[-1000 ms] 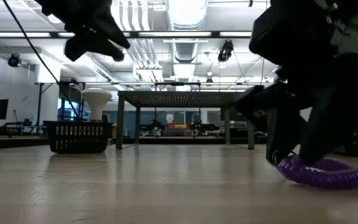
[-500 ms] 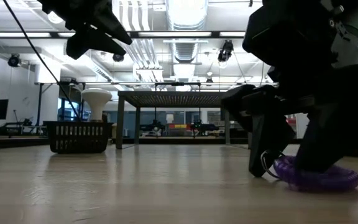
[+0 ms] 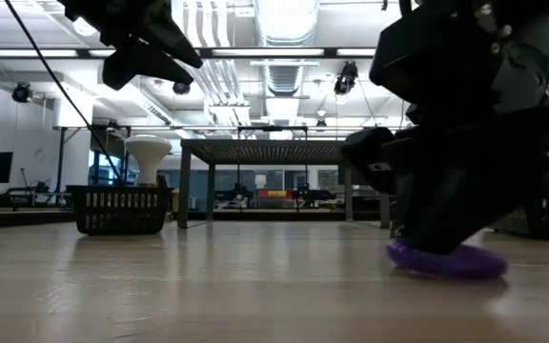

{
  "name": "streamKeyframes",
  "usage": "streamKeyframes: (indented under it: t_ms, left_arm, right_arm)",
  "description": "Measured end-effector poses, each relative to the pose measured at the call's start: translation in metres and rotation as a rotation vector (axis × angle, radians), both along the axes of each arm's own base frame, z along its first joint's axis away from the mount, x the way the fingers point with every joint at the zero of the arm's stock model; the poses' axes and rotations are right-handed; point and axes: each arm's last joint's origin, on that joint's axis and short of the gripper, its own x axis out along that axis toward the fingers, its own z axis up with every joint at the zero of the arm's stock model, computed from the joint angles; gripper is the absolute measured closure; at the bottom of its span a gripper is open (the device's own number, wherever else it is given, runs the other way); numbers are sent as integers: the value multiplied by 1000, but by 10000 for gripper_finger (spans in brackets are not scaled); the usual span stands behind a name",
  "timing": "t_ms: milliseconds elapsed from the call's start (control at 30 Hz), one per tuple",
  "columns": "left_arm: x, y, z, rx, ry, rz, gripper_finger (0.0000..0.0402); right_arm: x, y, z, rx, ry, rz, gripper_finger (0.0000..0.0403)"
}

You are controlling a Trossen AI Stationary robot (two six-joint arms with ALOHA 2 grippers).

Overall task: Pick & Place Office Desk Supplies
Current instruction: Put the purple spring keychain into the bottom black bin

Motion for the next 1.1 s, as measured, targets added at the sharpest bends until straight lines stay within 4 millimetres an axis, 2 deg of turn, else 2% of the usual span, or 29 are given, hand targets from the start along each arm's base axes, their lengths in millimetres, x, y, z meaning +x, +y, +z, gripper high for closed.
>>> streamKeyframes:
  t_ms: [133, 233, 433, 667, 833, 1100]
  left_arm:
    - [0, 0, 0, 13, 6, -12, 248]
    - [0, 0, 0, 9, 7, -18, 248]
    - [3, -5, -3, -58, 25, -114, 248]
    - [22, -14, -7, -66, -45, -254, 248]
    - [35, -18, -9, -64, -115, -266, 248]
    - [45, -21, -19, -61, -108, -297, 247]
  right_arm:
    - [2, -6, 7, -6, -24, -28, 366]
    - [4, -13, 20, 9, -58, -50, 363]
    - [5, -33, 60, -46, -208, -156, 363]
    - [2, -57, 101, -133, -375, -279, 364]
    - [7, -65, 115, -170, -469, -294, 364]
    - [30, -71, 124, -297, -510, -284, 364]
